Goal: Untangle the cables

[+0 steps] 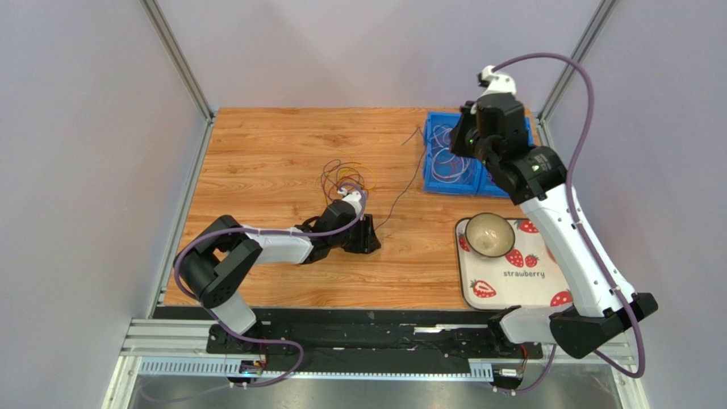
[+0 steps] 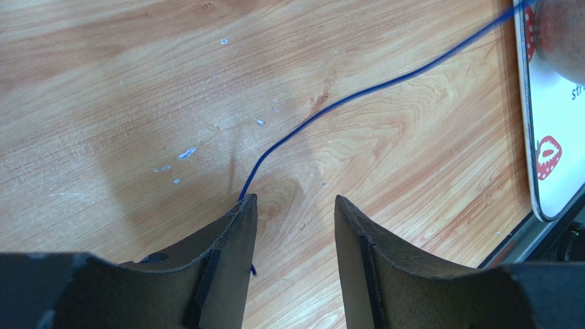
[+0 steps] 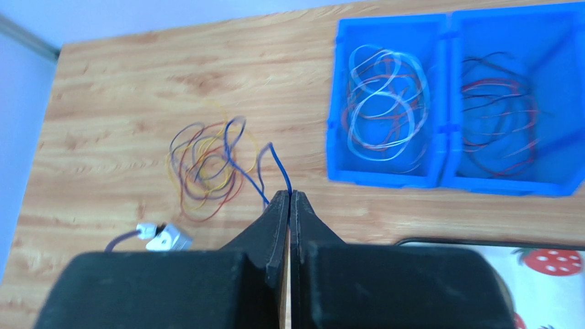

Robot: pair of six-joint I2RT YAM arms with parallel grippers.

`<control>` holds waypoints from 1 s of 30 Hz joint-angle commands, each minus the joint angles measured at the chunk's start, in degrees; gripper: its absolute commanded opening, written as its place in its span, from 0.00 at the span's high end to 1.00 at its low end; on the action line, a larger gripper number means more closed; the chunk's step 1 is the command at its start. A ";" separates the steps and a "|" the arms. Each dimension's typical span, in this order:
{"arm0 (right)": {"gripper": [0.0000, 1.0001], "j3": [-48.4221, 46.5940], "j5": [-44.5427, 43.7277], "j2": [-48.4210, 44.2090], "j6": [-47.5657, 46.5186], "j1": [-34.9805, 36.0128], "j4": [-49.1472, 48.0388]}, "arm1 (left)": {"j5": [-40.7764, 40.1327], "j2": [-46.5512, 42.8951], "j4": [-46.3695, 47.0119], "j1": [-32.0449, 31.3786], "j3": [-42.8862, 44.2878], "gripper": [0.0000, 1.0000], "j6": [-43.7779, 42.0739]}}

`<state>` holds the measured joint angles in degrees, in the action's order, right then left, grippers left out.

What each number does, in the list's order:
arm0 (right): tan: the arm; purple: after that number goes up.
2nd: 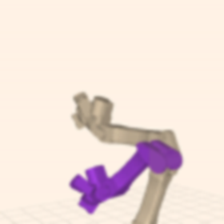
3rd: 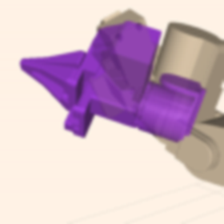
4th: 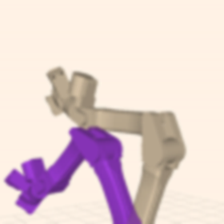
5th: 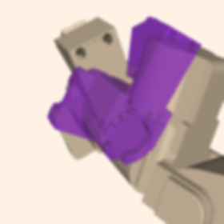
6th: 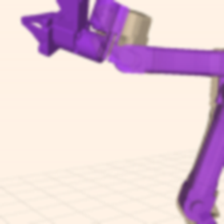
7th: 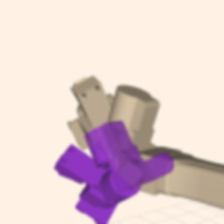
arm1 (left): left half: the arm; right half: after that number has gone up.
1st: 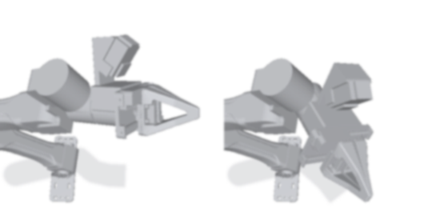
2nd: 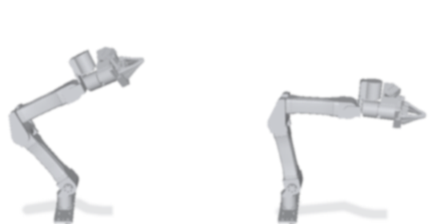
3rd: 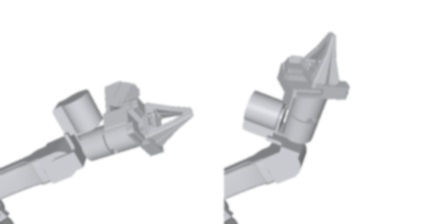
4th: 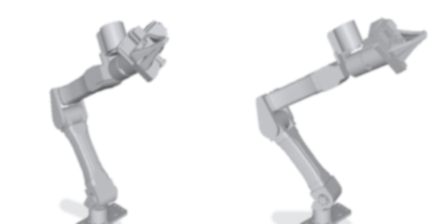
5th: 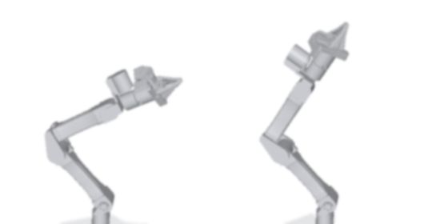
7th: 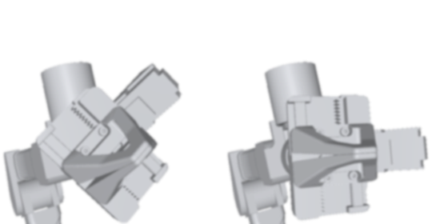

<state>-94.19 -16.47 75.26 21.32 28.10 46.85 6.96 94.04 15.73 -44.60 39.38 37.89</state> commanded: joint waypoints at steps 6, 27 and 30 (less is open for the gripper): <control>1.00 -16.27 1.08 4.80 -0.06 -14.02 4.21 | -0.37 1.23 0.53 -0.75 1.23 0.46 -0.80; 1.00 -19.98 4.51 8.77 0.74 -29.24 -2.46 | -0.63 2.11 0.27 -1.10 2.28 0.47 -1.94; 1.00 -19.19 4.52 9.28 0.91 -29.33 -3.17 | -0.63 2.11 0.27 -1.19 2.28 0.47 -1.94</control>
<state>-113.95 -11.90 86.06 21.65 -0.64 48.56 6.92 95.29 15.92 -45.36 40.58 37.12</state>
